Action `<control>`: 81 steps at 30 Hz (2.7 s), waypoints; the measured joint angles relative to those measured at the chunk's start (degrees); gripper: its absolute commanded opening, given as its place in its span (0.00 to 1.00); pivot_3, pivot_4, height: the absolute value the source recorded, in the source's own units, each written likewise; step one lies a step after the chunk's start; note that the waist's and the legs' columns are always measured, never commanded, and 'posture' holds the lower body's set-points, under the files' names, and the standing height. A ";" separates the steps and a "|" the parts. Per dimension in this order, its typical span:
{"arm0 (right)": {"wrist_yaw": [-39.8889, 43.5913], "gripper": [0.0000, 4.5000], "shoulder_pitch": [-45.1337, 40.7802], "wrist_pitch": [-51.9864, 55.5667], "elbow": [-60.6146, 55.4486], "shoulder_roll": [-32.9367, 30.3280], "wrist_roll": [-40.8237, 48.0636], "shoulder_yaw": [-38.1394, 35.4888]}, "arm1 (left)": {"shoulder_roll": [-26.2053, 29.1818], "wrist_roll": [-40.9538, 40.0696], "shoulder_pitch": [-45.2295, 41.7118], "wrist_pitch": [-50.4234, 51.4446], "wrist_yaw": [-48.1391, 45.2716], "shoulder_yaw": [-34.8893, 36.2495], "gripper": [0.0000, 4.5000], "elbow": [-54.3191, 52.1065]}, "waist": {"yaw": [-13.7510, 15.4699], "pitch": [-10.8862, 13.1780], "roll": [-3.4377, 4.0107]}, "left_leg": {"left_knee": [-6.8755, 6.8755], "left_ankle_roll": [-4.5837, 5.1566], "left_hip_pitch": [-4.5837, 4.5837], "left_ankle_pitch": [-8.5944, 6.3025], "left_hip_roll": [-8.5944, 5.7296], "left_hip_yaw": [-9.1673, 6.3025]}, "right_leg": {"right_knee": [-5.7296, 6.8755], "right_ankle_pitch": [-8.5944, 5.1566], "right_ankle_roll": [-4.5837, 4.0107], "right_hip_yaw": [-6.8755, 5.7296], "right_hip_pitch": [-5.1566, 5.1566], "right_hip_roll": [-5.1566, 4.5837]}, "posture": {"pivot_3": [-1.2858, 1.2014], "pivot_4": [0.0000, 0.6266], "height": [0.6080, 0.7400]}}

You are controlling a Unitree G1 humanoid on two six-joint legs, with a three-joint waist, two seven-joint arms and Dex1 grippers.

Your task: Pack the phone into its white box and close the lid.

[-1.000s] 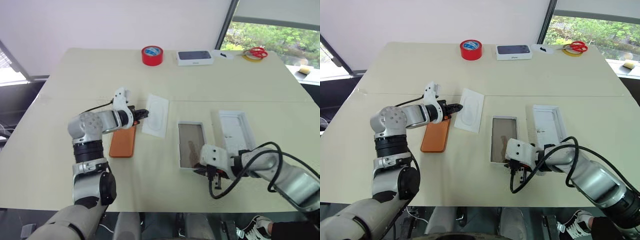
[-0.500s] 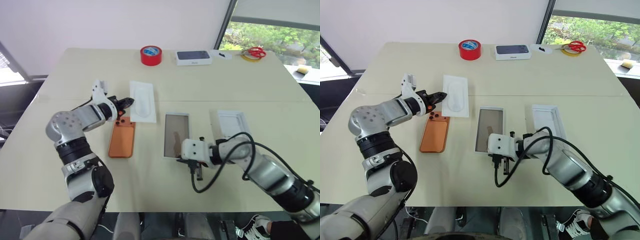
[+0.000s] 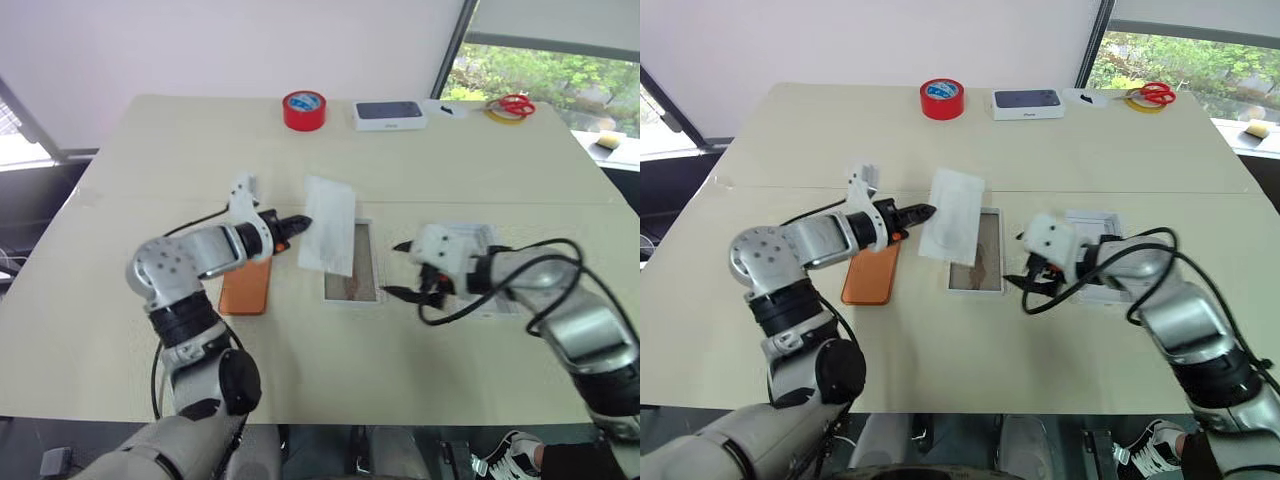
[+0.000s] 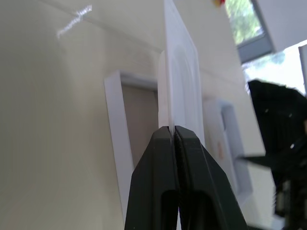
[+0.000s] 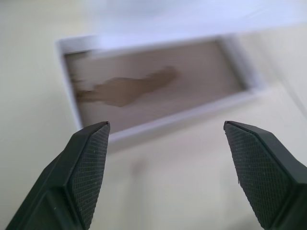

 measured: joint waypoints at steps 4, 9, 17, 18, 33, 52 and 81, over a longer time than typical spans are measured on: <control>-0.97 0.88 2.87 1.10 -0.63 -0.04 2.50 -4.76 | -1.11 1.66 2.40 0.00 0.79 -2.30 0.00 -1.62 | 0.06 0.00 0.00 | 0.00 0.01 0.00 -0.01 0.02 0.00 | 0.00 0.00 -0.01 0.00 -0.01 0.03 | 0.52 0.24 0.93; -2.25 0.88 4.90 1.20 -0.65 0.12 3.01 -4.92 | -3.19 2.81 3.58 0.00 1.21 -2.84 0.00 -3.00 | 0.12 0.00 0.00 | 0.01 0.02 -0.01 -0.01 0.00 -0.01 | -0.01 0.00 -0.01 0.00 -0.01 0.00 | 0.52 0.24 0.93; -4.13 0.90 5.19 0.85 -0.65 0.13 3.36 -4.81 | -3.76 3.33 4.02 0.00 1.27 -4.45 0.39 -3.23 | 0.11 0.00 0.00 | 0.01 0.02 -0.01 -0.01 -0.01 -0.01 | -0.01 0.00 -0.01 0.00 -0.01 0.00 | 0.52 0.24 0.93; -4.32 0.90 5.19 0.85 -0.65 0.13 3.36 -4.79 | -3.76 3.39 4.02 0.00 1.26 -4.46 0.51 -3.23 | 0.11 0.00 0.00 | 0.01 0.02 -0.01 -0.01 0.00 -0.01 | -0.01 0.00 0.00 0.00 -0.01 0.00 | 0.52 0.24 0.93; -12.57 0.01 -5.33 5.48 0.08 9.58 0.71 5.27 | 16.04 5.12 9.81 -16.93 -14.67 -18.54 0.75 -6.74 | -1.14 -0.08 0.14 | -0.12 -0.06 0.02 0.03 0.07 0.04 | 0.01 0.00 -0.04 0.02 -0.09 0.09 | 0.52 0.24 0.93; -23.47 0.01 -23.33 5.56 31.02 25.99 -14.13 20.27 | 41.42 8.99 26.57 -46.57 -45.57 -29.10 0.75 -7.29 | -1.38 -0.07 0.18 | -0.13 0.02 -0.09 -0.02 0.08 0.23 | 0.04 0.00 -0.04 0.02 -0.23 0.04 | 0.52 0.24 0.93; -14.26 0.00 -22.24 8.22 18.02 32.71 -15.94 29.98 | 40.62 -3.34 23.72 -15.09 -22.52 -6.67 0.99 -0.76 | -1.37 -0.08 0.16 | -0.13 0.17 -0.07 -0.11 0.08 0.04 | 0.09 0.00 -0.04 0.05 -0.26 0.05 | 0.52 0.24 0.93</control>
